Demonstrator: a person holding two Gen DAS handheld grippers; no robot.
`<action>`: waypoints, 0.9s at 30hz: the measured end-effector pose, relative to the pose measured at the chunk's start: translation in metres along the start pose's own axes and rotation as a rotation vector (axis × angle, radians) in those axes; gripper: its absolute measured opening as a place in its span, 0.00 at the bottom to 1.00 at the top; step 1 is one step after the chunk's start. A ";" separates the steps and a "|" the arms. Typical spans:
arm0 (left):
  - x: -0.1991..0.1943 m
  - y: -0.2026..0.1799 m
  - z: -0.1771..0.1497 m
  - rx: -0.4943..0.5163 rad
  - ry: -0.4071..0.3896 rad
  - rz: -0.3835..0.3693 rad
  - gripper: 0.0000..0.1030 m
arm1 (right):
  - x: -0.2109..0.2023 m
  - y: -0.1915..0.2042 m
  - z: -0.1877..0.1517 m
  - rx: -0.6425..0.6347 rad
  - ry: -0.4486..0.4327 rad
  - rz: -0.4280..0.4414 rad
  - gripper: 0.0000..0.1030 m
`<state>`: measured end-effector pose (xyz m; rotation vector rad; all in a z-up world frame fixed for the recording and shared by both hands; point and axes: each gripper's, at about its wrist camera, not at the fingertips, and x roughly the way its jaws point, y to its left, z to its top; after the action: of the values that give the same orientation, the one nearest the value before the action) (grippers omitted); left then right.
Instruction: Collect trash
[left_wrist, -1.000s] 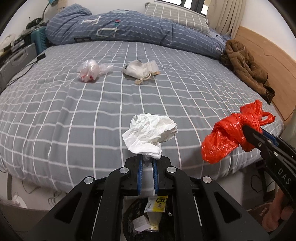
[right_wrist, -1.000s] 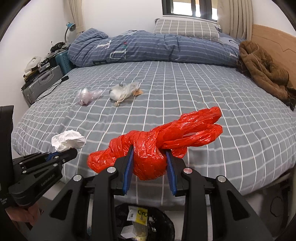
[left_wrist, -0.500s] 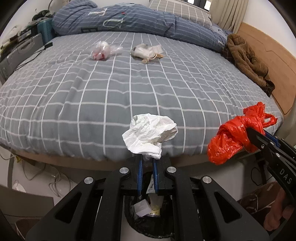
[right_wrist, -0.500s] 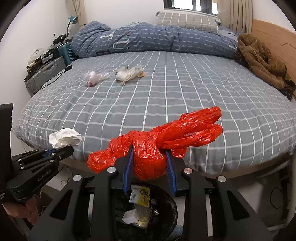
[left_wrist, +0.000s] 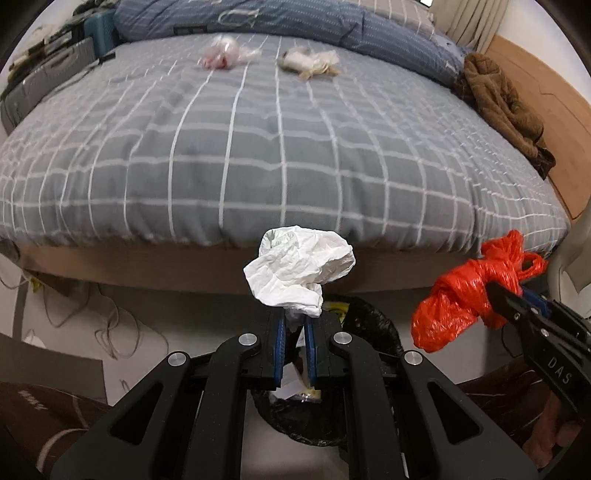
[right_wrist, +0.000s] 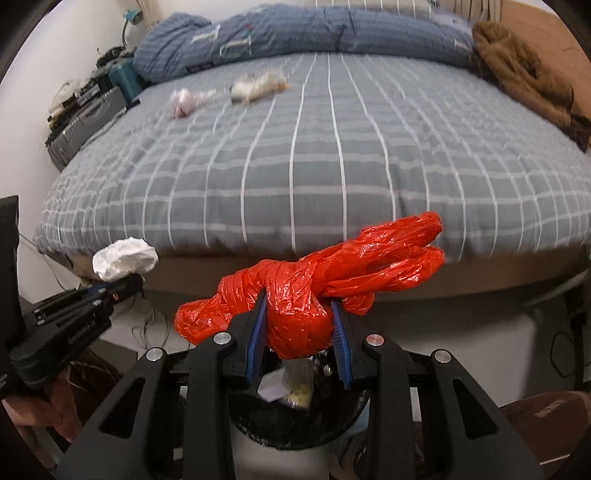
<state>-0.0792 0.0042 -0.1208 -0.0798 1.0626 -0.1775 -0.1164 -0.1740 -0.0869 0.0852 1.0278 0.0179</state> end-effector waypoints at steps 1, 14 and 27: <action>0.005 0.002 -0.003 -0.003 0.012 0.003 0.08 | 0.005 0.000 -0.003 -0.002 0.013 -0.003 0.30; 0.059 0.034 -0.030 -0.052 0.150 0.050 0.08 | 0.086 0.011 -0.029 -0.075 0.220 -0.028 0.30; 0.072 0.063 -0.045 -0.078 0.203 0.092 0.08 | 0.119 0.038 -0.033 -0.098 0.303 -0.028 0.47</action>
<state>-0.0773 0.0536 -0.2142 -0.0841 1.2736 -0.0610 -0.0820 -0.1276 -0.2030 -0.0217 1.3287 0.0572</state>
